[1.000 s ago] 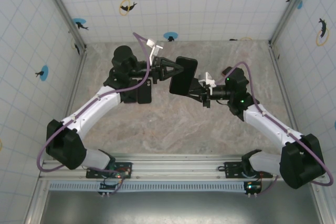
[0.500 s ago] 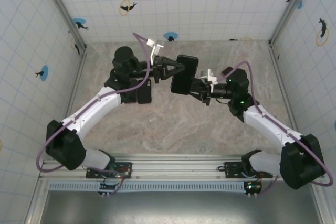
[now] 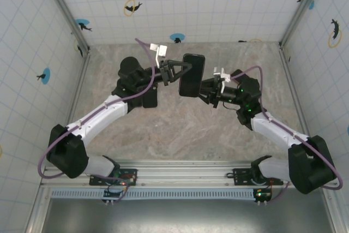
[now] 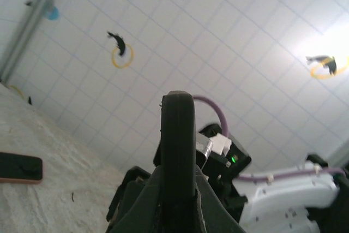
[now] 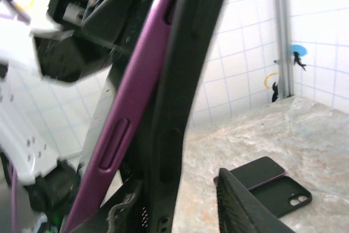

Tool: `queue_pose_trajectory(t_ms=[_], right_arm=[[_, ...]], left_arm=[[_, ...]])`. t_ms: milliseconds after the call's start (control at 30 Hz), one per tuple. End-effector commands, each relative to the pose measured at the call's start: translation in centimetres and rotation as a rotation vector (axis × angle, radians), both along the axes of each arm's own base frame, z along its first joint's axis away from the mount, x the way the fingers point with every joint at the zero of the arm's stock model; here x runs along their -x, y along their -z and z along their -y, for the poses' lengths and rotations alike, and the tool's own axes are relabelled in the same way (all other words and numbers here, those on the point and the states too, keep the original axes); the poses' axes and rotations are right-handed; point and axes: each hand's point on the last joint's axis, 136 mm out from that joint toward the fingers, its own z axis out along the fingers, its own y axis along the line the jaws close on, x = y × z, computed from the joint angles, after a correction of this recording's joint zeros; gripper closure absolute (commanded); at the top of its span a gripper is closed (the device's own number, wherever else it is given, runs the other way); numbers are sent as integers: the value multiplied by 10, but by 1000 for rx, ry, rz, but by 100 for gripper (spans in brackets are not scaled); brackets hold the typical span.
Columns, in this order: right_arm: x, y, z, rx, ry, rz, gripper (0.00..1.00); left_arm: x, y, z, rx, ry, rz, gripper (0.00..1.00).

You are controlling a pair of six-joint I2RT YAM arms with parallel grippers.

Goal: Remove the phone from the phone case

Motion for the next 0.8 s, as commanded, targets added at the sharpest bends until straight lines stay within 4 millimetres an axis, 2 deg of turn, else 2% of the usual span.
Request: queue_pose_trajectory(t_ms=[0, 167, 400, 567, 633, 767], right_arm=[[6, -43, 11, -206, 32, -28, 56], [1, -49, 19, -388, 36, -240, 54], [1, -52, 7, -491, -7, -403, 54], [-9, -45, -3, -521, 48, -510, 54], [-15, -44, 0, -572, 81, -551, 56], [-19, -45, 1, -622, 104, -593, 63]], left_arm=[[-33, -18, -25, 157, -252, -42, 100], [-43, -9, -34, 245, -311, -172, 100], [-45, -4, -28, 298, -337, -270, 100], [-48, 9, -38, 361, -394, -346, 100], [-49, 13, -42, 383, -416, -375, 100], [-51, 25, -38, 387, -408, -428, 100]])
